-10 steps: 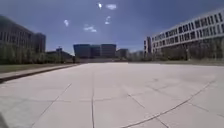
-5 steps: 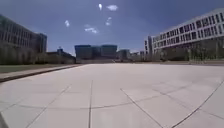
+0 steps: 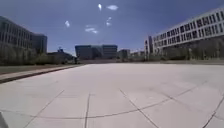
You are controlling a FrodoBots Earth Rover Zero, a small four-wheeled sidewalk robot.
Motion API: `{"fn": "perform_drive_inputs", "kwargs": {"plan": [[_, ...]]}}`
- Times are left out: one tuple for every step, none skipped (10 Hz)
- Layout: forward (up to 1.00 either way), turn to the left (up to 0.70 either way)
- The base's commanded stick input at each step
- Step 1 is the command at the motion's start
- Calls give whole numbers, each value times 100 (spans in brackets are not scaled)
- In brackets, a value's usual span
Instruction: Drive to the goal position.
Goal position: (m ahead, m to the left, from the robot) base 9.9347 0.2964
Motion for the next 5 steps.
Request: {"fn": "perform_drive_inputs", "kwargs": {"plan": [[50, 0], [50, 0], [50, 0], [50, 0], [50, 0]]}}
